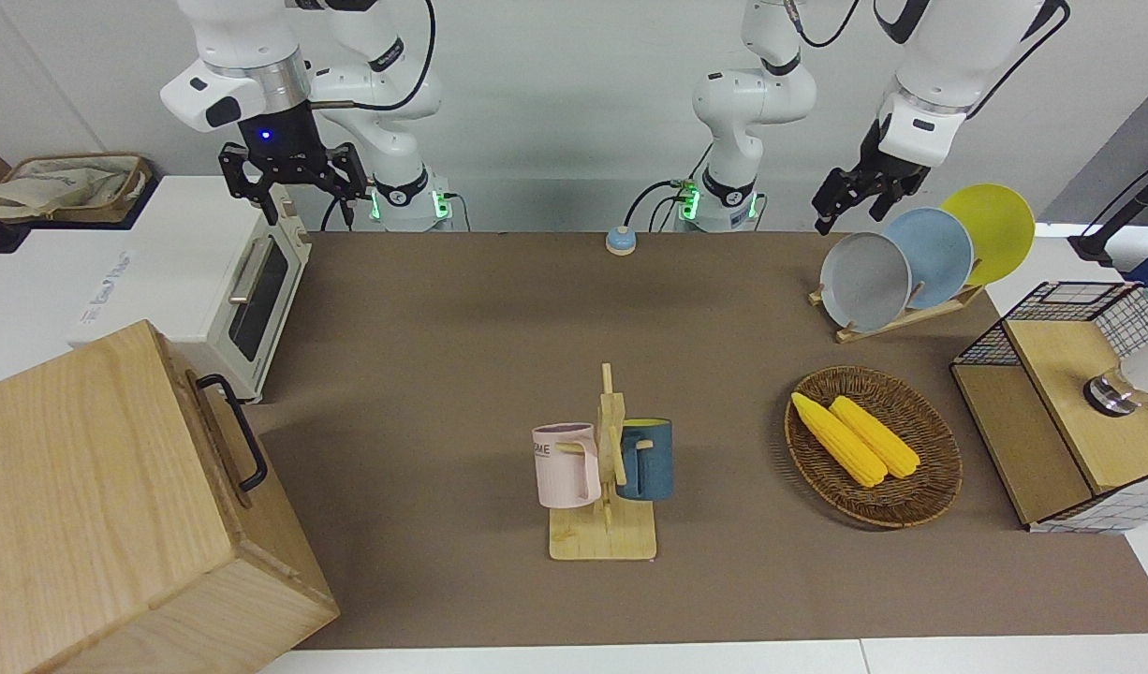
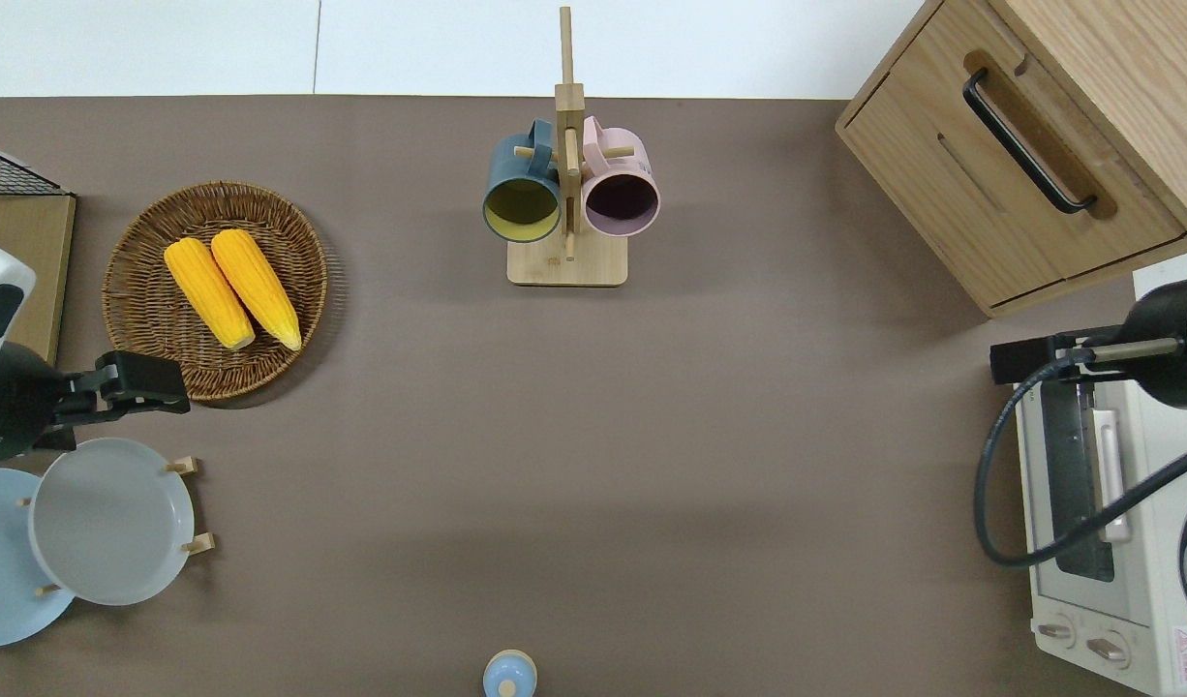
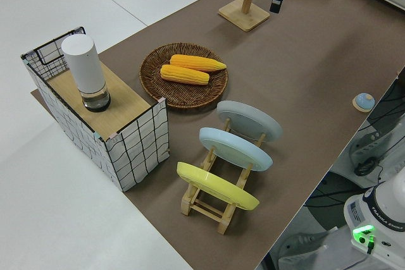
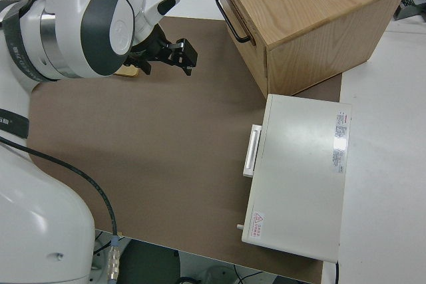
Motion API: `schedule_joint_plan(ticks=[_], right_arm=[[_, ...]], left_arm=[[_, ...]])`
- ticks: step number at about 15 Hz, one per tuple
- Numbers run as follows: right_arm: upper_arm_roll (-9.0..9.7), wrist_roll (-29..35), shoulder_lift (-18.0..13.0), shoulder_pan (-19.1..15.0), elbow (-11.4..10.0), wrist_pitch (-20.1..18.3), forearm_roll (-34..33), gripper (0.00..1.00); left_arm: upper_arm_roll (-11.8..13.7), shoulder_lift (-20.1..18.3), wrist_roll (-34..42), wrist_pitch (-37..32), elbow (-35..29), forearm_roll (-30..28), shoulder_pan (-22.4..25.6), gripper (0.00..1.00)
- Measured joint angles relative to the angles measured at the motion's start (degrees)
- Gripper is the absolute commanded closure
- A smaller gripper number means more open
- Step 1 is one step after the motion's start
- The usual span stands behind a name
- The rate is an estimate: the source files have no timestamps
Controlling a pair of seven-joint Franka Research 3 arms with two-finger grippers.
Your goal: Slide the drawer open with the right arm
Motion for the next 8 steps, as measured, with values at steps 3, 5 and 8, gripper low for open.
schedule_joint_plan(ticks=[3,5,8], right_arm=[[-0.07,0.0,0.16,0.0,0.0,0.0,0.0,0.015],[-0.13,0.0,0.32,0.0,0.0,0.0,0.0,0.015],[-0.31,0.0,0.43,0.0,0.0,0.0,0.0,0.015]], left_arm=[[0.0,0.0,0.0,0.0,0.0,0.0,0.0,0.01],[0.0,0.0,0.0,0.0,0.0,0.0,0.0,0.01],[0.0,0.0,0.0,0.0,0.0,0.0,0.0,0.01]])
